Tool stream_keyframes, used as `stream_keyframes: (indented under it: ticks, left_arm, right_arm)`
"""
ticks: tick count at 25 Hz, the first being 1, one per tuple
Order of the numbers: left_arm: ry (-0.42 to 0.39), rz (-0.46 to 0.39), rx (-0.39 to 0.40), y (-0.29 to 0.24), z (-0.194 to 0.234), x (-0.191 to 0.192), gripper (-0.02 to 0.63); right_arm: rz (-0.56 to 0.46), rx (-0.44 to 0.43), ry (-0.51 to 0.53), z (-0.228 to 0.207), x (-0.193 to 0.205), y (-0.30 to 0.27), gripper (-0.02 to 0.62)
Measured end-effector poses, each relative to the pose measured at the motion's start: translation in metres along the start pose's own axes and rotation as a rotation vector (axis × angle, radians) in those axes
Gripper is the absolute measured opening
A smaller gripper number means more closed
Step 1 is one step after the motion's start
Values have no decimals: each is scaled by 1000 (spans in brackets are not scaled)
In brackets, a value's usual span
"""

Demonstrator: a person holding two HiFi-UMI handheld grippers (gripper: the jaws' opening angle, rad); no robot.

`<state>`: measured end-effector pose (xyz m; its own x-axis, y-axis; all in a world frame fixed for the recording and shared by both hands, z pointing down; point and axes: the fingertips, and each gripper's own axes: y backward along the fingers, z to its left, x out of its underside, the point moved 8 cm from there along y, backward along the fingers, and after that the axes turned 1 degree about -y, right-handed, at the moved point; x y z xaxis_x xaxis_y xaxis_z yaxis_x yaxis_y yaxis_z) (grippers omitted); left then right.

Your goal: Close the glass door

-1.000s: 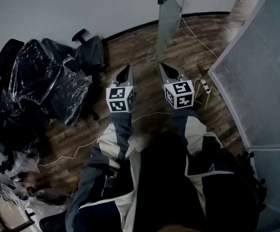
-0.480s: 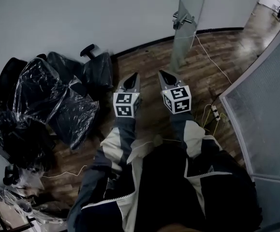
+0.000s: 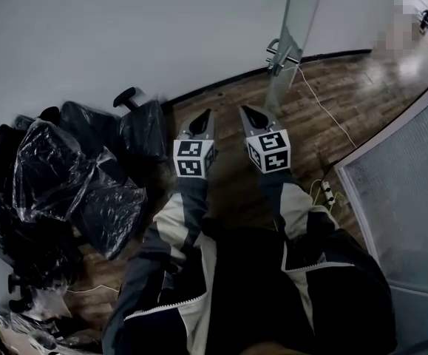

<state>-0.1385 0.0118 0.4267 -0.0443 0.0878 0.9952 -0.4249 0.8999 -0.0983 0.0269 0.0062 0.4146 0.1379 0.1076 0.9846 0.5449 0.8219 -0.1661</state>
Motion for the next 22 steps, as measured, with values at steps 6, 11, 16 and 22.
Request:
stream_keyframes:
  ticks: [6,11,16,22]
  left_arm:
    - [1,-2,69,-66,40,1,5]
    - [-3,-1,167,-113,84,-8,5]
    - [1,12,279,-153,127,-11,5]
    - [-18,20,374,-195,139,-8,5]
  right_arm:
    - [15,71,-1,-28,-2,-59,6]
    - [11,185,-48,-42,-8,-110,6]
    - [5,316,-75,-50,-16,-148,6]
    - [33,417,-73,-71,-11,-167,6]
